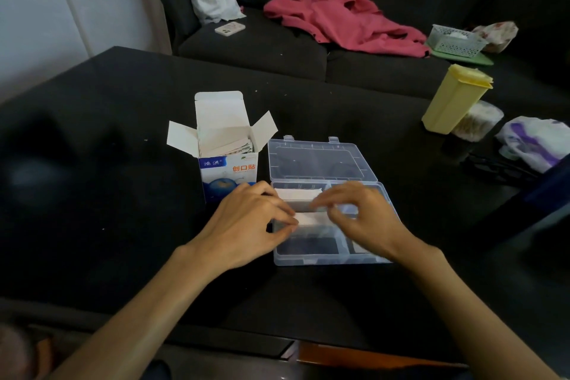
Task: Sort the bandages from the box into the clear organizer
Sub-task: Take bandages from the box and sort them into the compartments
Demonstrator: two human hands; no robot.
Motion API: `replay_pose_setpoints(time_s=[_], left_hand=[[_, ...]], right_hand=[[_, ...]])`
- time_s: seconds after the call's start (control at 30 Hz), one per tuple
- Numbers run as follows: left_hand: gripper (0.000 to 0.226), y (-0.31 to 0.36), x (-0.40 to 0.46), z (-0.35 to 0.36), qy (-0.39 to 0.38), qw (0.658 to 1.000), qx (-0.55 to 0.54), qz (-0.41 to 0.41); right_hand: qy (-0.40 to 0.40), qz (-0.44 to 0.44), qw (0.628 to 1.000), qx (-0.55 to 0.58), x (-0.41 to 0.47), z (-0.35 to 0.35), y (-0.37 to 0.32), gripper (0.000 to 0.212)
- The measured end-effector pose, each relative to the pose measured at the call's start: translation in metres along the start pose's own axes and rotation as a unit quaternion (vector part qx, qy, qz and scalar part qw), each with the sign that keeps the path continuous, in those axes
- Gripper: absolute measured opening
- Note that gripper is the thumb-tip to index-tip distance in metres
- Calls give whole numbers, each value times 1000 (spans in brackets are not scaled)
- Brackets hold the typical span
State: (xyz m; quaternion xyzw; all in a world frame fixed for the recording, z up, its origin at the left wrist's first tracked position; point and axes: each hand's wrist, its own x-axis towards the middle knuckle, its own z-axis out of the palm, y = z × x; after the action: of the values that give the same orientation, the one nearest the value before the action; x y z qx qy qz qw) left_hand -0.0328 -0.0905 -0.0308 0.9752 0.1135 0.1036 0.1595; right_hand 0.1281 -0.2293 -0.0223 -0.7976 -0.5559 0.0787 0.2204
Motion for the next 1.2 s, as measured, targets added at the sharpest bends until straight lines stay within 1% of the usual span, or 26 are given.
replay_pose_setpoints(time_s=[0.03,0.07,0.1,0.2,0.27,0.33,0.43,0.53,0.63,0.7,0.8,0.87,0.97,1.07,1.13,1.2], left_hand=[[28,0,0,-1,1,1000,2,2],[28,1,0,-1,-1,1000,1,2],[28,2,0,-1,-2,1000,-2,-2],[30,2,2,-1,33,999,-22,-32],[35,1,3,-3,62,996,-11,-57],[37,0,2,-4,56,996,15,-68],[38,0,0,-5,18,997,36,-71],[39,2,1,-7,4,996,46,-77],[39,3,-1,-8,3,996,42,-83],[39,4,-2,-9,10,996,40,-80],[39,3,-3,-10,17,996,33,-75],[38,2,-2,-8,21,997,30,-71],[33,-2,1,-5,56,996,35,-60],[27,-4,4,-9,109,991,28,-75],[34,-4,4,-8,99,992,33,-65],[39,-3,2,-4,56,996,44,-51]], right_hand=[[51,15,999,1,7,-1,3,22],[85,33,996,-5,16,-3,5,19],[90,45,995,-20,25,-5,6,17],[12,24,995,-97,49,-5,3,18],[-1,-5,987,-160,57,-3,-2,18],[-12,-20,980,-199,60,-1,-5,19],[-39,-19,972,-232,64,4,-5,23],[-55,-14,971,-231,67,7,-4,22],[-49,-23,971,-232,69,7,-5,22],[-22,-33,972,-230,66,2,-7,22],[42,-52,970,-234,55,-7,-9,23],[55,-63,967,-241,45,-7,-11,23],[33,-74,969,-233,35,0,-11,24],[11,-56,977,-206,31,2,-10,27],[-8,-50,979,-196,29,2,-10,28],[-22,-45,981,-189,27,2,-10,30]])
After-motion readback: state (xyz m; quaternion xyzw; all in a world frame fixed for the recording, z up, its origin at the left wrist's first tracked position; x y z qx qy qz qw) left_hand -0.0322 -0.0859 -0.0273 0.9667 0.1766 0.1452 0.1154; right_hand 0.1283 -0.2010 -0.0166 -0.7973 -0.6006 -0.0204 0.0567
